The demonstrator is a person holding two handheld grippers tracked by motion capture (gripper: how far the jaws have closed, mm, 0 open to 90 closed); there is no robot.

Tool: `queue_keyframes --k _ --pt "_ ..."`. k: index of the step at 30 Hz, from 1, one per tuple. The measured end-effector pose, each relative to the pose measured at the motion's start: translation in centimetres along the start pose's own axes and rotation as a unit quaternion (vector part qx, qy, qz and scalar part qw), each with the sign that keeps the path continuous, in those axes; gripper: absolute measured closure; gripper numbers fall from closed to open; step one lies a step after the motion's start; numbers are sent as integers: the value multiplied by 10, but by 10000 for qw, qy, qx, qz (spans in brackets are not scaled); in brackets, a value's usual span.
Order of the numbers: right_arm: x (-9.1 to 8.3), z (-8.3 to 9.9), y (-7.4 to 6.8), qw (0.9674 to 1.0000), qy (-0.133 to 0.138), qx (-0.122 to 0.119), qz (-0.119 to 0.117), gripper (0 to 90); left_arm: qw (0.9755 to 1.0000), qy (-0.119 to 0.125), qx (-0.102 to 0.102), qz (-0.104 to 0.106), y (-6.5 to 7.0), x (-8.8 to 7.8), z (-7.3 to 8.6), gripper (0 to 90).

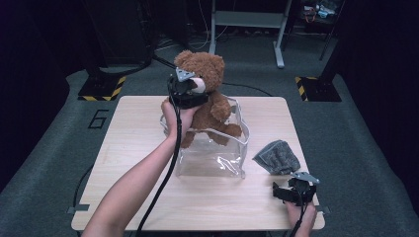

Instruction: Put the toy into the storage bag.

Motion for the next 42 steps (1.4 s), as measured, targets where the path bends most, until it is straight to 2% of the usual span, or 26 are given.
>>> queue_keyframes --k 10,17,23,28,30,36,37,40,42 --pt "0 0 1 10000 -10 -36 5 22 9991 -404 61 117 12 1 19 350" --pt "0 0 1 10000 -12 -28 5 22 9973 -700 80 212 17 2 31 312" --pt "0 0 1 10000 -16 -36 9 22 9956 -912 -21 236 17 3 42 285" --pt "0 0 1 10000 -16 -34 8 22 9944 -1038 -48 198 12 1 53 262" --pt "0 0 1 10000 -16 -34 8 22 9932 -1145 -24 205 10 1 57 252" --pt "0 0 1 10000 -15 -32 6 22 9930 -1172 11 150 6 -4 64 181" --pt "0 0 1 10000 -15 -34 6 22 9925 -1210 74 161 5 -5 64 173" --pt "0 0 1 10000 -16 -34 6 22 9932 -1146 52 184 6 -9 66 151" --pt "0 0 1 10000 -17 -34 5 22 9932 -1139 110 224 7 -13 67 147"
Point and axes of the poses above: each handheld gripper's, and its own axes: x roughly forward along the jaws, z roughly out of its underside, y roughly to its right, the point moved 3 cm from there along x, roughly forward along the jaws, and after that the axes turned 3 degrees about -z, right-handed, at the moved point
